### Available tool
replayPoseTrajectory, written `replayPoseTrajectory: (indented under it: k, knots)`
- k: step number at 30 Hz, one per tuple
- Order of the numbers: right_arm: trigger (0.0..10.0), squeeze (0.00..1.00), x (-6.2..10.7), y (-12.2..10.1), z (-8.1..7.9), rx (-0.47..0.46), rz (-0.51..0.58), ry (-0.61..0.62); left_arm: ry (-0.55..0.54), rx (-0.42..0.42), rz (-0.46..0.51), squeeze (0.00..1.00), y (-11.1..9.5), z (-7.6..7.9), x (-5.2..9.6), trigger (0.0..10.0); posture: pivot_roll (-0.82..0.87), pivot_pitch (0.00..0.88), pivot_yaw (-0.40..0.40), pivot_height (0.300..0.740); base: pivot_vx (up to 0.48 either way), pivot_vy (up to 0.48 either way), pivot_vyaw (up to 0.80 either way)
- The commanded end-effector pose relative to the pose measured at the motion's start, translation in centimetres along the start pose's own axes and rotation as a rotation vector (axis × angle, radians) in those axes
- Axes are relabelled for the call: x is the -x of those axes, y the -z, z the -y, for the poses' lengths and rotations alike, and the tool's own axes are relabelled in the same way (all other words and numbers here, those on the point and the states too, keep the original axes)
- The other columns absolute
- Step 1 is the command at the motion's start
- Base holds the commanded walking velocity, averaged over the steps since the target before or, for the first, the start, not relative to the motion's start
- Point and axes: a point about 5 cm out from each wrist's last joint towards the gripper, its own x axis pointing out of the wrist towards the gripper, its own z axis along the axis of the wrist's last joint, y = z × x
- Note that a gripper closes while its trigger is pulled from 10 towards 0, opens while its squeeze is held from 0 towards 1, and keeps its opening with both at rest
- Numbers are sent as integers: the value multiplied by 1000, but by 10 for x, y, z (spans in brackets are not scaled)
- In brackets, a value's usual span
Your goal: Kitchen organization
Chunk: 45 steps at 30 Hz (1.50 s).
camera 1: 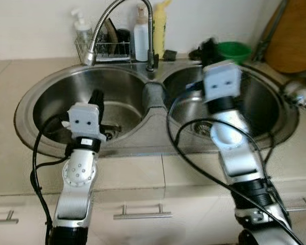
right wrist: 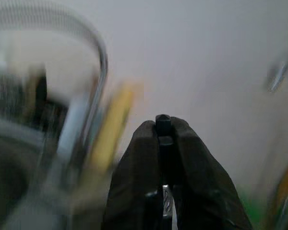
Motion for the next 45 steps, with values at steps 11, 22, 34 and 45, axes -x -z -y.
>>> replayPoseTrajectory:
  k: [11, 22, 34, 45]
  knots:
    - [10000, 1000, 7, 33, 9, -205, -215, 22, 16, -7, -2, 0, -1, 5, 1, 10000, 27, 12, 17, 740, 0, 0, 0]
    - [10000, 0, 13, 5, 18, -316, -50, 35, 25, 36, -6, 0, -1, 7, 3, 10000, 23, 0, 17, 740, 0, 0, 0]
    - [10000, 0, 30, 13, 18, -307, -95, 40, 50, 57, -6, 0, -2, 10, 3, 10000, 20, 14, 21, 740, -148, 0, 0]
    - [10000, 0, 36, 20, 20, -253, -121, 42, 55, 58, -14, 0, -1, 11, 4, 10000, 13, 21, 19, 740, -279, 0, 0]
